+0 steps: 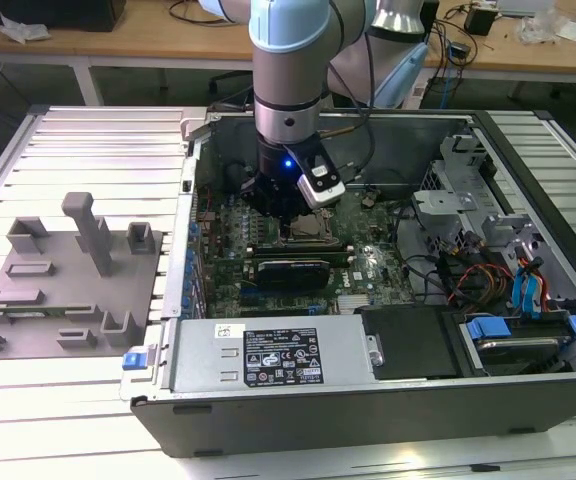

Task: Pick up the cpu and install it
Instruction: 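Close the cpu cover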

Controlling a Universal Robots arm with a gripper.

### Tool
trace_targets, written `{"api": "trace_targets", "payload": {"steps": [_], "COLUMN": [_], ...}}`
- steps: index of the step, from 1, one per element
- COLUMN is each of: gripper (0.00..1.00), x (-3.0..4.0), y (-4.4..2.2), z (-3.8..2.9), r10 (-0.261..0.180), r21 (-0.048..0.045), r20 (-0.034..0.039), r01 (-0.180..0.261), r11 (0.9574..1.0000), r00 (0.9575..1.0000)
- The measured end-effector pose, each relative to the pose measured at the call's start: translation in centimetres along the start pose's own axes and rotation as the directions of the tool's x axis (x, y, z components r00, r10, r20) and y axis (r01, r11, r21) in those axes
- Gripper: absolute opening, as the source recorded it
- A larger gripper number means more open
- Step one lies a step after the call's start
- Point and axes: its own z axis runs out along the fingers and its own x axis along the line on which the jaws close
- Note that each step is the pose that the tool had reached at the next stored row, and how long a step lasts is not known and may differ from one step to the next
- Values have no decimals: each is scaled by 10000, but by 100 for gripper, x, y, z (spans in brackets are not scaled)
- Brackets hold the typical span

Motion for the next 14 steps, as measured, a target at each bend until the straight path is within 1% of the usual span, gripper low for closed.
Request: {"api": "trace_targets", "payload": {"steps": [8, 14], "gripper": [11, 11], "x": [3, 2], "y": [1, 1], "z": [11, 6], "r10": [0, 0], "r21": [-6, -10], "r20": [1, 5], "r01": [0, 0], "r11": [10000, 10000], "r00": [10000, 10000]}}
